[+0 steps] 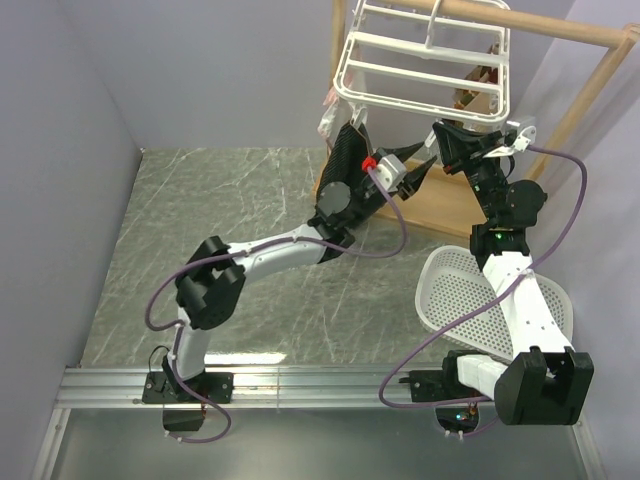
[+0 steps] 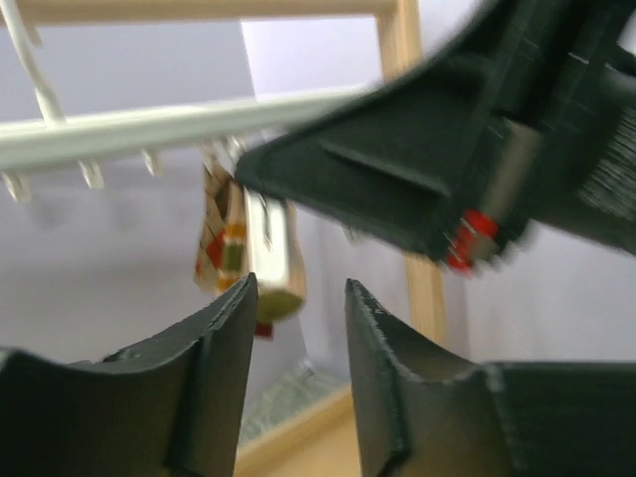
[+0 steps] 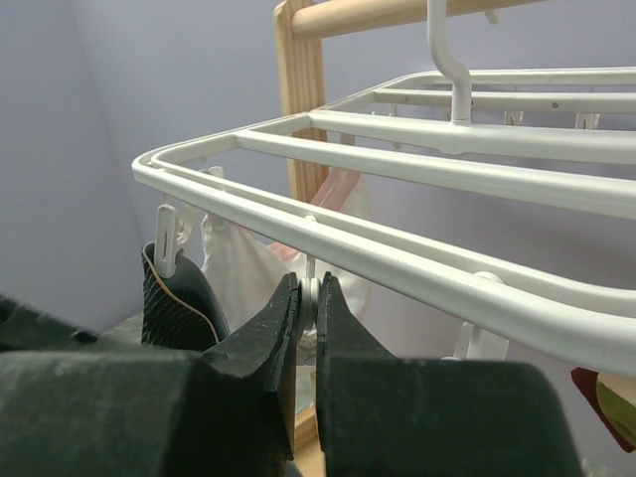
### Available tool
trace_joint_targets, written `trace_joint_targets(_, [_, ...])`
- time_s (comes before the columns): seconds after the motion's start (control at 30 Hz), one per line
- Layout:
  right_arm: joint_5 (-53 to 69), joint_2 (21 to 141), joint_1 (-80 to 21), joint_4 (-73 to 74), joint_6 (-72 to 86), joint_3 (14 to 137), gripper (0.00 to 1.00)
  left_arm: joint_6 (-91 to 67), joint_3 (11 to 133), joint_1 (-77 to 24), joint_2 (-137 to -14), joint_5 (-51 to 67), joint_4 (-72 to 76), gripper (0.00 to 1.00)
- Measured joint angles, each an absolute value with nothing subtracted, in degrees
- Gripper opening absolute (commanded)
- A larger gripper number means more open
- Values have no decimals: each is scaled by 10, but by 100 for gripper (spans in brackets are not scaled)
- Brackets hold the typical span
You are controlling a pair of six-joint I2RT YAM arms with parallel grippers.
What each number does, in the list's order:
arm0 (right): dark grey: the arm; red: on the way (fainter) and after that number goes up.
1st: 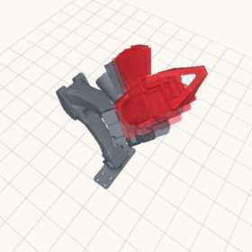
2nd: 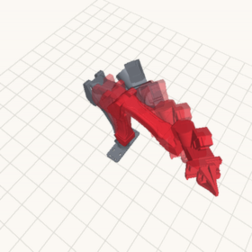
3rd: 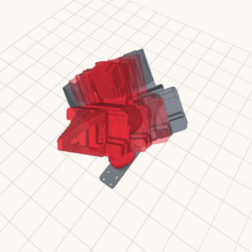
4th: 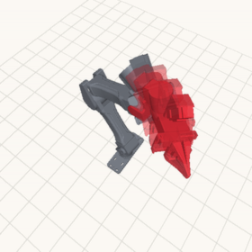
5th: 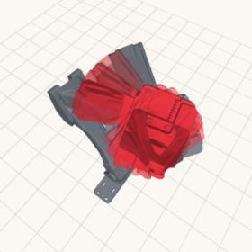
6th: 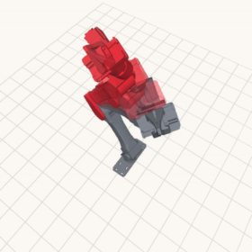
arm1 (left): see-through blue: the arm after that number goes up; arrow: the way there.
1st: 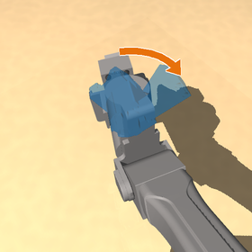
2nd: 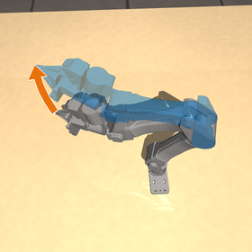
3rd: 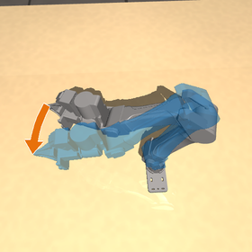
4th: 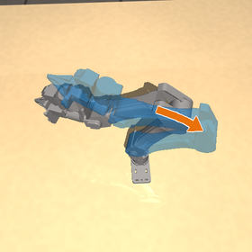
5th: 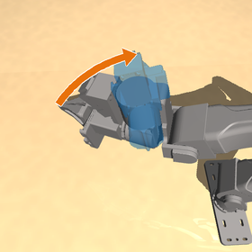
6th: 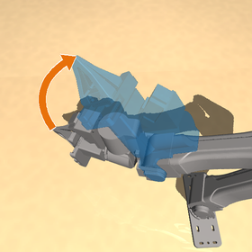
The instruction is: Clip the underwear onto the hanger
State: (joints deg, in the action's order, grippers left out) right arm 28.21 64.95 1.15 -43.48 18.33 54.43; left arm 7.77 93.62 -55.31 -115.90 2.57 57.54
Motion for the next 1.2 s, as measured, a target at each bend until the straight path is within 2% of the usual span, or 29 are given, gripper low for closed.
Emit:
trace_joint_targets(0.1, [276,651,11,-427,183,549,0,77,852,-557,-1099,36,561,53])
trace_joint_targets(0.27, [270,651,11,-419,183,551,0,83,690,-566,-972,63,530,57])
trace_joint_targets(0.37, [266,651,11,-415,183,551,0,87,634,-562,-922,83,506,57])
trace_joint_targets(0.5, [262,651,11,-410,183,551,0,94,576,-555,-895,87,485,63])
trace_joint_targets(0.67, [260,651,11,-405,182,553,0,112,499,-562,-901,69,478,68])
trace_joint_targets(0.77, [259,651,9,-402,181,554,0,134,478,-569,-924,53,490,76])
trace_joint_targets(1.2, [253,649,7,-391,181,556,0,157,512,-572,-1038,10,547,87])
